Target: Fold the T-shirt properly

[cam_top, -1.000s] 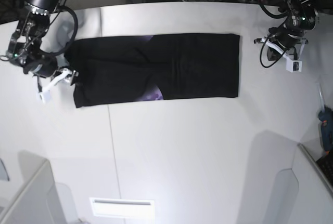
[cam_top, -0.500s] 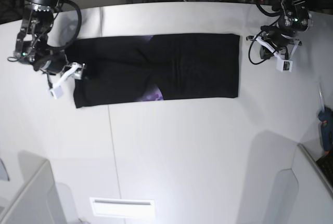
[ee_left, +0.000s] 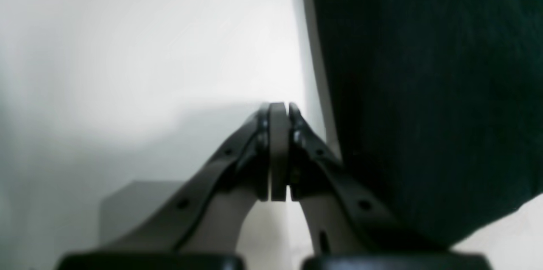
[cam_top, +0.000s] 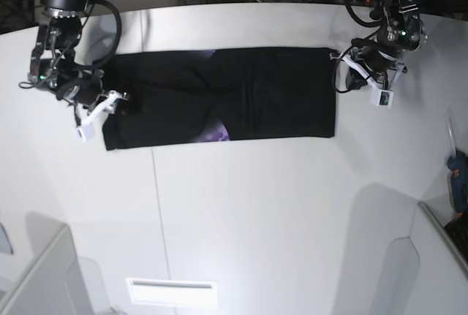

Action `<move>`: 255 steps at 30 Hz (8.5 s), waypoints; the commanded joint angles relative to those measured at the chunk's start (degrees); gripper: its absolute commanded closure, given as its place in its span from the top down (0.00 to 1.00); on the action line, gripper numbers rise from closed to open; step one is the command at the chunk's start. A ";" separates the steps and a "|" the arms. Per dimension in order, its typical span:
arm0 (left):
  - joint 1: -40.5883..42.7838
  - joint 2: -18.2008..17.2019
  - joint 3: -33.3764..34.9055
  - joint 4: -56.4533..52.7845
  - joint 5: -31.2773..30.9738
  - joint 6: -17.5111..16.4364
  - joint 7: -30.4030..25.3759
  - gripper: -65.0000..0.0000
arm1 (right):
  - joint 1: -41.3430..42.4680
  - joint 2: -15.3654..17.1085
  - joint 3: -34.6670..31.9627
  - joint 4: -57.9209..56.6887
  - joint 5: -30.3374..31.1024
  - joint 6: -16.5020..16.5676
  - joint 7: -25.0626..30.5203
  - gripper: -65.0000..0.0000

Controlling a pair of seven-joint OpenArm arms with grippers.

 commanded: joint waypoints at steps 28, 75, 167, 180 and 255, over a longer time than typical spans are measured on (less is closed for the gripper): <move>-3.31 0.46 16.71 -2.35 0.60 0.32 0.86 0.00 | 0.56 -4.07 -2.20 29.15 -16.16 -0.79 -12.26 0.00; -2.08 -1.74 16.53 -2.26 0.60 0.32 0.69 0.00 | -3.22 -17.43 -32.26 29.95 -16.25 -18.55 -1.27 0.00; 9.00 -1.74 -8.44 8.73 0.07 -0.03 1.04 0.00 | -0.41 -20.68 -38.77 21.15 -13.26 -25.23 5.68 0.00; 9.88 -3.15 -15.91 6.97 0.07 -0.12 1.13 0.00 | -0.23 -19.98 -38.77 18.87 -12.91 -25.23 7.70 0.07; 0.56 11.18 -7.29 0.99 -22.61 -15.99 12.03 0.92 | -6.38 -3.72 -39.12 28.10 -12.91 -24.79 15.79 0.00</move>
